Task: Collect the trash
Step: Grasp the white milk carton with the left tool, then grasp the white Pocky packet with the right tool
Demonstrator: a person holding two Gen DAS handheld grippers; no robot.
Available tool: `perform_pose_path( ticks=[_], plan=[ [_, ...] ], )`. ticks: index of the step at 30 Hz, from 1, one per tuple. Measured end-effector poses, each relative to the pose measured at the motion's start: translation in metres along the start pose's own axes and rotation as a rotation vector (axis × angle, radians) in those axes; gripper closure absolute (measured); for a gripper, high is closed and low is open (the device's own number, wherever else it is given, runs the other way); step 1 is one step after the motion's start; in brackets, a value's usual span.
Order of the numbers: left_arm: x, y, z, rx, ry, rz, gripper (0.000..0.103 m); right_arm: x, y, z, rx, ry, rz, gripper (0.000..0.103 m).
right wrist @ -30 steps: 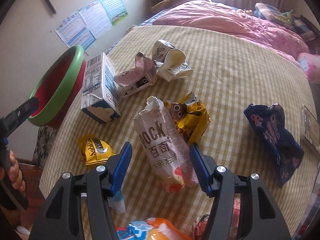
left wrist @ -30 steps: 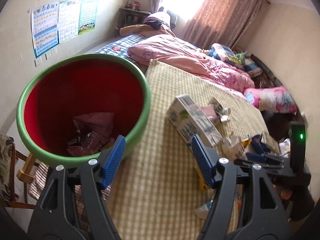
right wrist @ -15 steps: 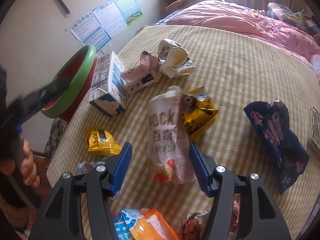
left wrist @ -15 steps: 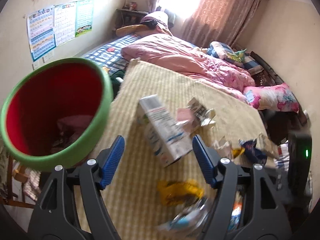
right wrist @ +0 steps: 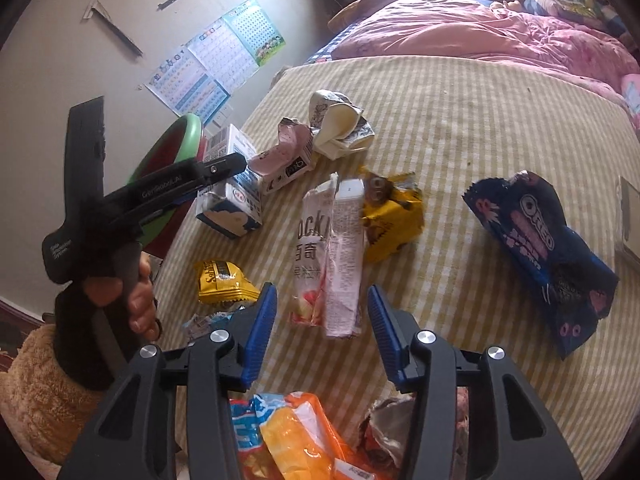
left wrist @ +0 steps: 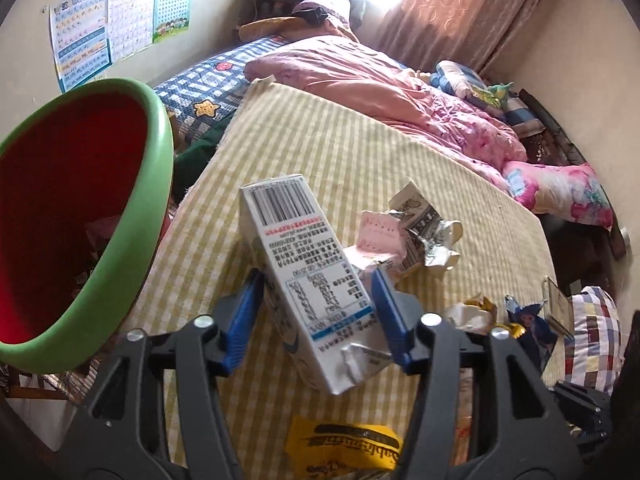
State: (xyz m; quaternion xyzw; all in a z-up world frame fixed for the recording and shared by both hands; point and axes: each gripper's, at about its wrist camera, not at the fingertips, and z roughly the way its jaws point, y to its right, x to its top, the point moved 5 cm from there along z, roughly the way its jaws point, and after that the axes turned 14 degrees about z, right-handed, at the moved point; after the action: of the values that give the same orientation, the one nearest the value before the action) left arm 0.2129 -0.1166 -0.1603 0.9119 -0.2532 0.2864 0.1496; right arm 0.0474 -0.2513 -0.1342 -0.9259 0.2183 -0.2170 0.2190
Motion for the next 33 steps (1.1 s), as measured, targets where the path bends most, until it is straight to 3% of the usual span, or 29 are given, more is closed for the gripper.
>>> perform_pose_path(
  ticks=[4,10,16,23,33],
  plan=[
    [0.0,0.007,-0.019,-0.006,0.04,0.031,0.063,0.005,-0.001,0.008,0.012,-0.009,0.038,0.05],
    [-0.013,0.013,-0.05,-0.016,0.079,0.066,0.064,0.009,-0.009,0.019,0.006,-0.029,0.031,0.047],
    [-0.03,0.0,-0.051,-0.018,0.023,0.036,0.064,0.012,-0.009,0.022,0.008,-0.021,0.04,0.047],
    [-0.037,-0.006,-0.029,0.002,-0.056,0.055,0.055,0.015,-0.014,0.024,0.006,-0.012,0.034,0.047],
    [-0.04,-0.007,-0.032,0.016,-0.057,0.082,0.05,0.022,-0.009,0.027,-0.024,0.008,0.071,0.043]
  ],
)
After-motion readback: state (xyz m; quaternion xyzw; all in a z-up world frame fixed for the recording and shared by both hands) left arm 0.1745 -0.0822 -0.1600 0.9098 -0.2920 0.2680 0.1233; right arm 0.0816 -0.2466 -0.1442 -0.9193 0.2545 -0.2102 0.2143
